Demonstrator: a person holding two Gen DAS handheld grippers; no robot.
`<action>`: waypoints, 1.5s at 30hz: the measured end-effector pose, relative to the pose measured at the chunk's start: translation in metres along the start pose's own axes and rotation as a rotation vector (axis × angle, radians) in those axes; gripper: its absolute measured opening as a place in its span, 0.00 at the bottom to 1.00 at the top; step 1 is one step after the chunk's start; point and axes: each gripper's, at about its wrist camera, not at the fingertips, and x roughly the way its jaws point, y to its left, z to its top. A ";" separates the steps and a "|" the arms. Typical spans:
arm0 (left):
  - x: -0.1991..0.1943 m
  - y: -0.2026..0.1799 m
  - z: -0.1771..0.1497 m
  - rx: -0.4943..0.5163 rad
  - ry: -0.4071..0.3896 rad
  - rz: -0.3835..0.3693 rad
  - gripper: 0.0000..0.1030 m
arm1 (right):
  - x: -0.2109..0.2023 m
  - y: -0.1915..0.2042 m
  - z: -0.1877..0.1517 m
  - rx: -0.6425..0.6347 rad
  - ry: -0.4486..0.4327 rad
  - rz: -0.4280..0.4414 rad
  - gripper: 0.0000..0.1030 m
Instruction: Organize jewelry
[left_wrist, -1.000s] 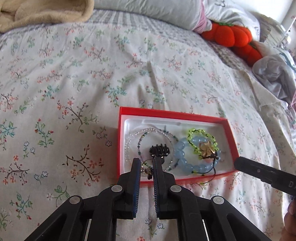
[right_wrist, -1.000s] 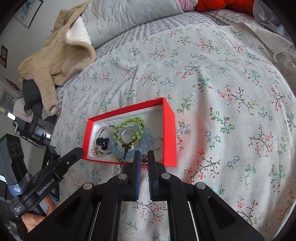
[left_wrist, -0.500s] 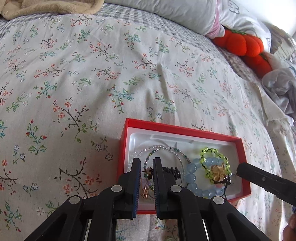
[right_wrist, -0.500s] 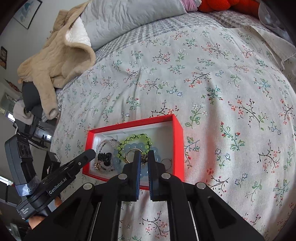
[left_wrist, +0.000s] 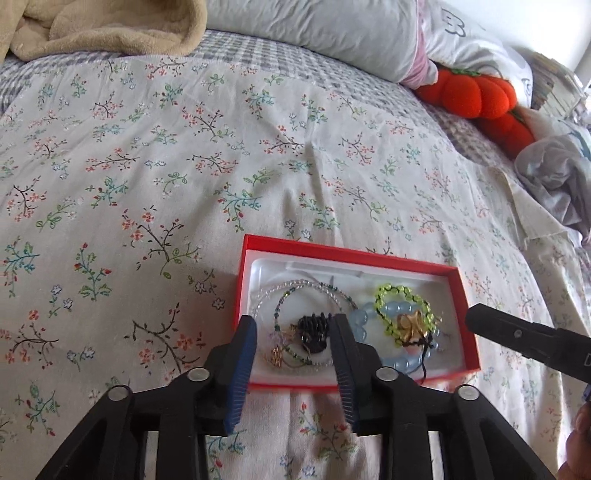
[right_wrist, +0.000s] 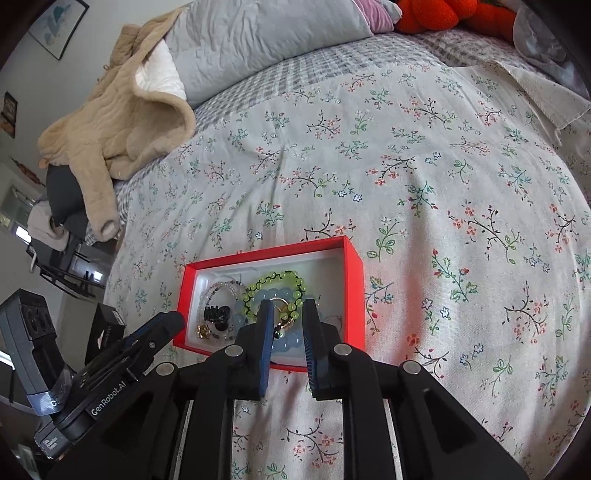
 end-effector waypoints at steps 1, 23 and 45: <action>-0.001 -0.001 -0.003 0.012 0.003 0.011 0.40 | -0.002 0.001 -0.003 -0.010 0.001 -0.007 0.17; -0.031 0.000 -0.086 0.046 0.037 0.147 0.97 | -0.028 -0.009 -0.101 -0.170 0.066 -0.119 0.61; -0.022 0.006 -0.110 0.093 0.064 0.228 0.99 | -0.006 0.007 -0.122 -0.231 0.046 -0.249 0.87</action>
